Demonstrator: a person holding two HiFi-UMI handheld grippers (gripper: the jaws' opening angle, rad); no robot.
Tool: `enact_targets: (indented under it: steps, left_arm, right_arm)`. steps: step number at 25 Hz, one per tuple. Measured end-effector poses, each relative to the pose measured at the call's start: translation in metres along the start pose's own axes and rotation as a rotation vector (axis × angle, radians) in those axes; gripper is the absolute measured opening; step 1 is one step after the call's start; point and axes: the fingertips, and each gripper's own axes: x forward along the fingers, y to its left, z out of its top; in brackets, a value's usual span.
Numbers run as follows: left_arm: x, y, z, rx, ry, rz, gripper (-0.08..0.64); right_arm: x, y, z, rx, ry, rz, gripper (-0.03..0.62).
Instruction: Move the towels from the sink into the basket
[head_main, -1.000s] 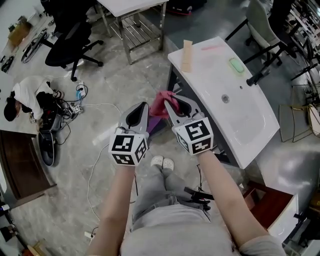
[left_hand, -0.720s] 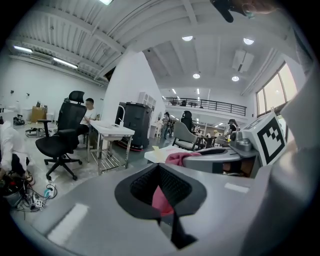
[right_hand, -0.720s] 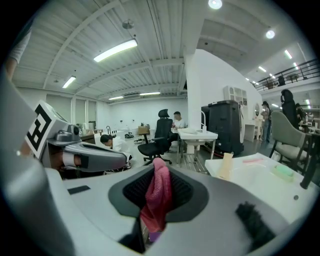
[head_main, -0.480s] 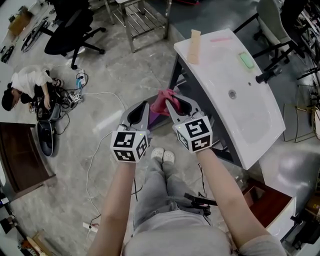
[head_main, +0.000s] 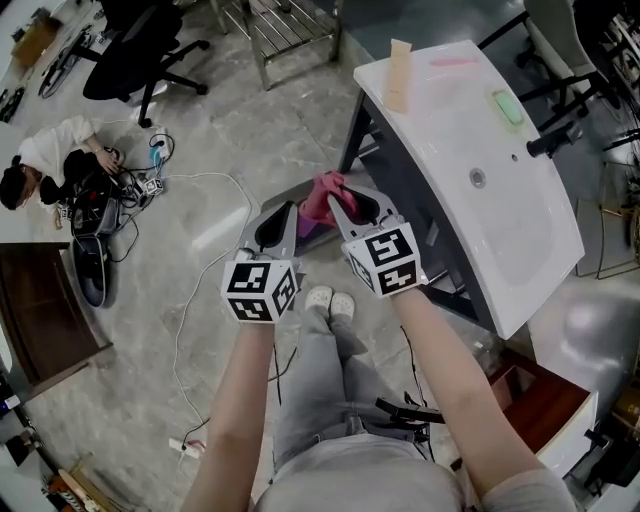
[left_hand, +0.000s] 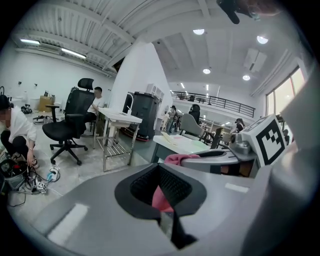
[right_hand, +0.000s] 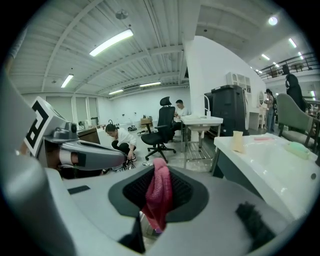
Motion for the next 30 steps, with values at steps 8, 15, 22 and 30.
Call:
enact_targets:
  steps: [8,15,22,30]
  left_arm:
    - [0.007,0.017,-0.027,-0.023,0.039,0.014,0.005]
    - [0.018,0.026,-0.052,-0.035,0.088,0.009,0.005]
    - [0.026,0.04,-0.077,-0.089,0.122,0.018,0.005]
    - [0.038,0.05,-0.1,-0.137,0.164,0.026,0.005]
  right_arm:
    - [0.02,0.0,-0.027,0.048,0.039,0.01,0.069]
    - [0.038,-0.003,-0.054,0.086,0.089,0.001,0.071]
    - [0.059,-0.007,-0.095,0.086,0.167,-0.01,0.074]
    - [0.078,-0.015,-0.127,0.101,0.254,-0.016,0.077]
